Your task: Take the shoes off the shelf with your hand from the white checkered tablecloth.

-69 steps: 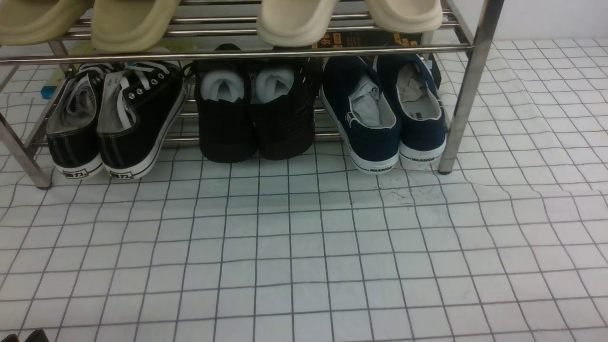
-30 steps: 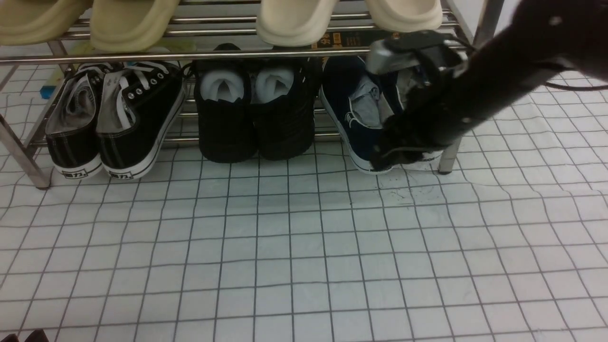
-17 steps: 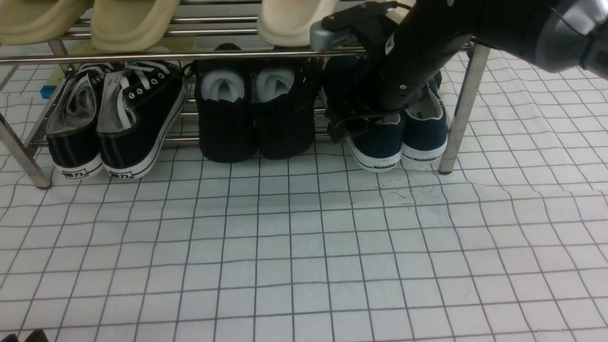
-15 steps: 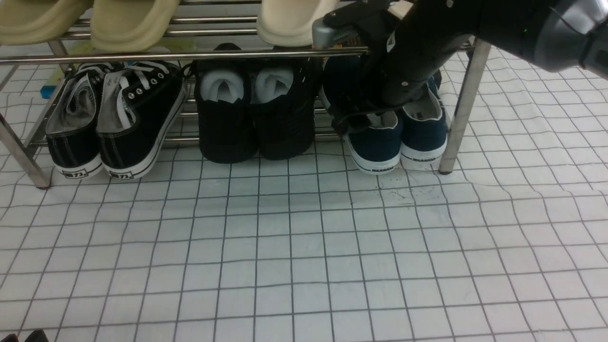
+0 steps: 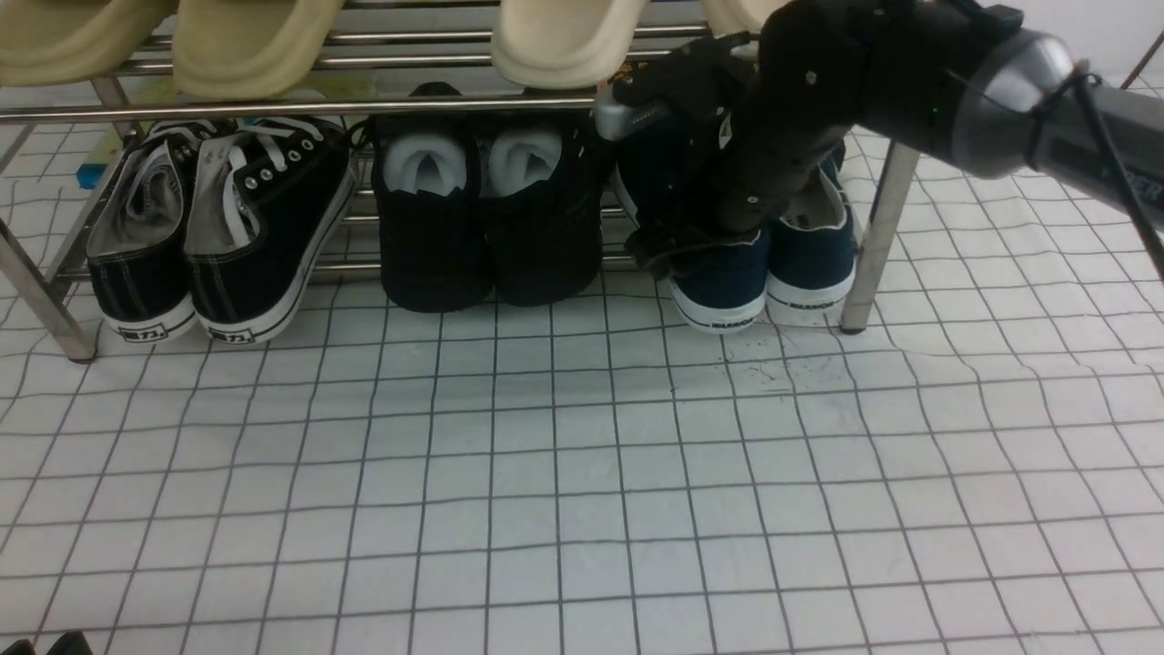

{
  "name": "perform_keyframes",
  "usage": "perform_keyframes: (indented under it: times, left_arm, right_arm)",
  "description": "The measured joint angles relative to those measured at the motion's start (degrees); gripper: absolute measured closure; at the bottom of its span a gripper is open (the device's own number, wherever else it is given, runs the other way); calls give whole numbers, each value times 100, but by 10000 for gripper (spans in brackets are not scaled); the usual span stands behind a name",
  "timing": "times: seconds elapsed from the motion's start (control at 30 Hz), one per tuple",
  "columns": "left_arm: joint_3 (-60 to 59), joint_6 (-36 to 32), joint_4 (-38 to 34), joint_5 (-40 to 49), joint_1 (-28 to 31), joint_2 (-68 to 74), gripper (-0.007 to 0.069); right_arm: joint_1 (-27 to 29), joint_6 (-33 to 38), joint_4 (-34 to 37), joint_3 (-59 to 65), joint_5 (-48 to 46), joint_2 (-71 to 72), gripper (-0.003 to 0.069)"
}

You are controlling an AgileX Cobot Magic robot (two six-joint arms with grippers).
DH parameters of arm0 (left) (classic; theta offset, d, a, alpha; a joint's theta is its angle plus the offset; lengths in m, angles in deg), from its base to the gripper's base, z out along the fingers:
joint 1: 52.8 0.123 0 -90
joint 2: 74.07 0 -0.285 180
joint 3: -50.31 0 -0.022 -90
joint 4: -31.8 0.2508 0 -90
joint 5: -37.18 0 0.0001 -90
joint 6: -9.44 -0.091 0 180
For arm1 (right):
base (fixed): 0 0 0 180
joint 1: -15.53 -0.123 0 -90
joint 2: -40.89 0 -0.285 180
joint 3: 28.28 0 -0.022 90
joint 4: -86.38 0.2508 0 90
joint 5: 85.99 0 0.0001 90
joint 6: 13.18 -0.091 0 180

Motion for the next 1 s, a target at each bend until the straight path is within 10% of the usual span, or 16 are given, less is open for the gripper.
perform_keyframes:
  times: [0.23,1.0]
  left_arm:
    - [0,0,11,0,0,0,385]
    - [0,0,11,0,0,0,385]
  right_arm:
    - [0,-5,58,-35,-139,-30,621]
    - [0,-147,630,-63,-1394,812,627]
